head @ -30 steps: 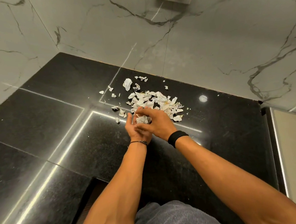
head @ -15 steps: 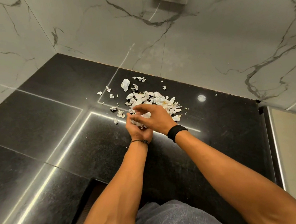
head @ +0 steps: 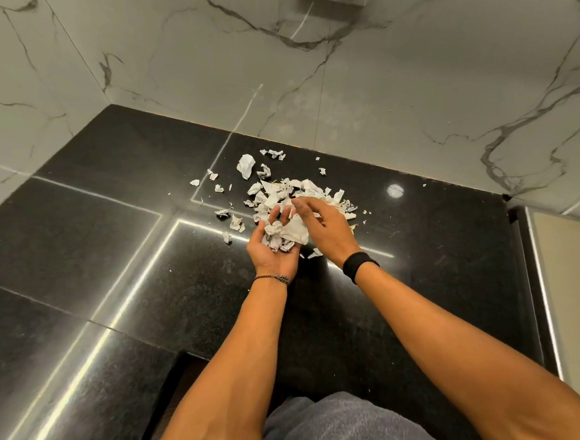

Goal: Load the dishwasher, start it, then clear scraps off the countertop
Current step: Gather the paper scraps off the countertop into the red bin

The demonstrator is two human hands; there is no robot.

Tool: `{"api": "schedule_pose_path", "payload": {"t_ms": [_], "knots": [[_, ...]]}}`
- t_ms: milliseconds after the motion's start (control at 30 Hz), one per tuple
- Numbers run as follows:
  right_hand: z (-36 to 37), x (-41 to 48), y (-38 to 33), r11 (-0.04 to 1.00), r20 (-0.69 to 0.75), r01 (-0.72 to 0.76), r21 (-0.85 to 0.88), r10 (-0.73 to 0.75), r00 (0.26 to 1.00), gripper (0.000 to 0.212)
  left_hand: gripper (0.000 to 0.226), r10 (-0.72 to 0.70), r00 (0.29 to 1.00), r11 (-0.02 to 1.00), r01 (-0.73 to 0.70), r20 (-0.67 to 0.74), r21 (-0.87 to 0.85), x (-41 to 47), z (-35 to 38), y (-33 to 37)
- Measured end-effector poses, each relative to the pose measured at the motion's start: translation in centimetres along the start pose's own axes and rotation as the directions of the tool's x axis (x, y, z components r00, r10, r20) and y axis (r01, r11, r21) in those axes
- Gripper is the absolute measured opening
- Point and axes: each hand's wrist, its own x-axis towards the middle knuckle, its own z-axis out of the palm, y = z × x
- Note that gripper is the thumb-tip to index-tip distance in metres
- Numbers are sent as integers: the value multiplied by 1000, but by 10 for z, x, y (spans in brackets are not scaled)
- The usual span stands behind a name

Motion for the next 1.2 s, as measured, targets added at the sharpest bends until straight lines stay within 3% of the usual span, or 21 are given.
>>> {"api": "schedule_pose_path", "payload": {"t_ms": [200, 333, 467, 567, 700, 867, 1033, 1200], "knots": [[15, -6, 13, 950, -78, -162, 268, 190, 979, 47, 37, -42, 999, 998, 42, -11, 40, -12, 10, -7], [30, -13, 12, 863, -72, -247, 441, 308, 949, 57, 36, -42, 999, 995, 44, -31, 93, -23, 9, -10], [39, -26, 1, 823, -100, -203, 531, 298, 949, 54, 36, 35, 998, 993, -29, -43, 116, -36, 9, -13], [43, -36, -5, 859, -118, -159, 487, 245, 962, 50, 34, 89, 996, 983, -83, -27, 164, -52, 15, -13], [45, -49, -11, 875, -110, -110, 472, 182, 977, 29, 30, 196, 980, 953, -194, 11, 233, -71, 20, -17], [36, -74, -21, 844, -90, -53, 534, 119, 989, 41, 22, 286, 955, 934, -297, 81, 198, -104, 26, -28], [28, -115, -30, 772, 40, -124, 623, 128, 991, 35, 27, 405, 913, 905, -409, 55, 115, -148, 19, -45], [35, -158, -18, 703, 176, -248, 667, 175, 969, 43, 40, 480, 874, 877, -479, -82, 31, -187, -12, -59]]}}
